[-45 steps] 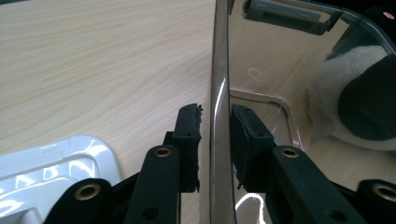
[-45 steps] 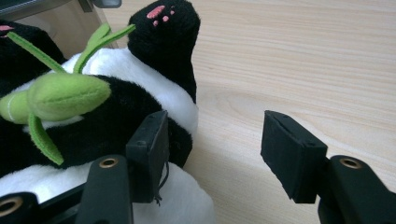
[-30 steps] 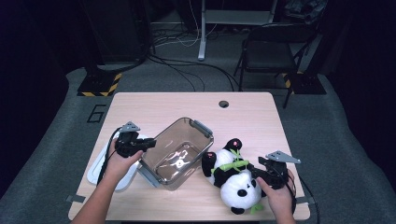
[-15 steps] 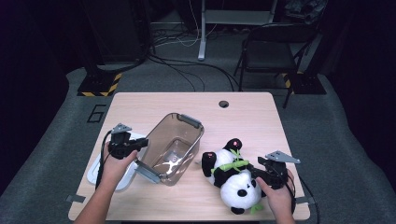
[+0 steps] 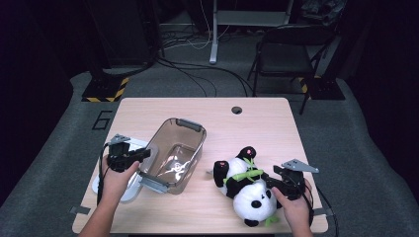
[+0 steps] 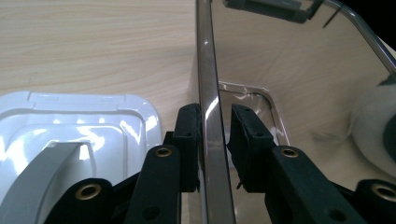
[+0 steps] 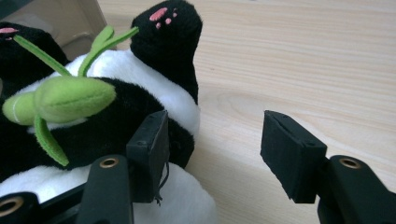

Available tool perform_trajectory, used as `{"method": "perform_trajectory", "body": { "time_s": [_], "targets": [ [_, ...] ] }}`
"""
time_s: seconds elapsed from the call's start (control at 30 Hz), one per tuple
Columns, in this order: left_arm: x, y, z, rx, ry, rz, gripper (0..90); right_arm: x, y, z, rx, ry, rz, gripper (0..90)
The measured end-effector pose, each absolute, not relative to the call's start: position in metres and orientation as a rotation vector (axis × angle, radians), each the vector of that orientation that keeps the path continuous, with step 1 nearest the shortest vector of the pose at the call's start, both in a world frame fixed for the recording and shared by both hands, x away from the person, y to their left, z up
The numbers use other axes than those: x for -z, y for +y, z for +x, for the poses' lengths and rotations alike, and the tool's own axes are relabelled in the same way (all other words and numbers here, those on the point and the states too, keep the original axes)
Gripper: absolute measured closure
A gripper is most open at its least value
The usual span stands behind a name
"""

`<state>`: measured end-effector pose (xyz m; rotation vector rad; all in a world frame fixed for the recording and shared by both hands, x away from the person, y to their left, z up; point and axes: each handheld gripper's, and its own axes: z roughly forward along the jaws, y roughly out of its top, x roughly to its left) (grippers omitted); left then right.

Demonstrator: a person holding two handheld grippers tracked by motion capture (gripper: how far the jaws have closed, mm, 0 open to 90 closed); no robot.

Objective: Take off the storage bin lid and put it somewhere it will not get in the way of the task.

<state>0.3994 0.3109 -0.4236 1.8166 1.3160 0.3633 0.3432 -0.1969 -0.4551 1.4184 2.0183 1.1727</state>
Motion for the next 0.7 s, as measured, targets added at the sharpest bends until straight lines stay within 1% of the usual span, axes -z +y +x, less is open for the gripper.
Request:
{"method": "perform_trajectory", "body": {
  "time_s": [0.03,0.27,0.37,0.4,0.5,0.7],
  "targets": [
    [0.424,0.310,0.398,-0.324,1.294,1.822,68.9,0.453,-0.198,0.343,-1.173,2.017,1.415,41.6],
    [0.423,0.306,0.391,-0.251,1.241,1.823,55.5,0.436,-0.201,0.337,-1.203,2.012,1.418,41.7],
    [0.422,0.304,0.390,-0.232,1.225,1.828,52.9,0.432,-0.201,0.334,-1.220,2.013,1.414,41.8],
    [0.421,0.302,0.388,-0.223,1.214,1.827,49.3,0.431,-0.197,0.328,-1.217,2.024,1.399,41.3],
    [0.421,0.297,0.386,-0.196,1.179,1.861,49.4,0.433,-0.193,0.322,-1.215,2.058,1.381,40.6],
    [0.422,0.290,0.386,-0.183,1.166,1.880,49.1,0.432,-0.187,0.313,-1.225,2.082,1.345,40.1]
  ]
}}
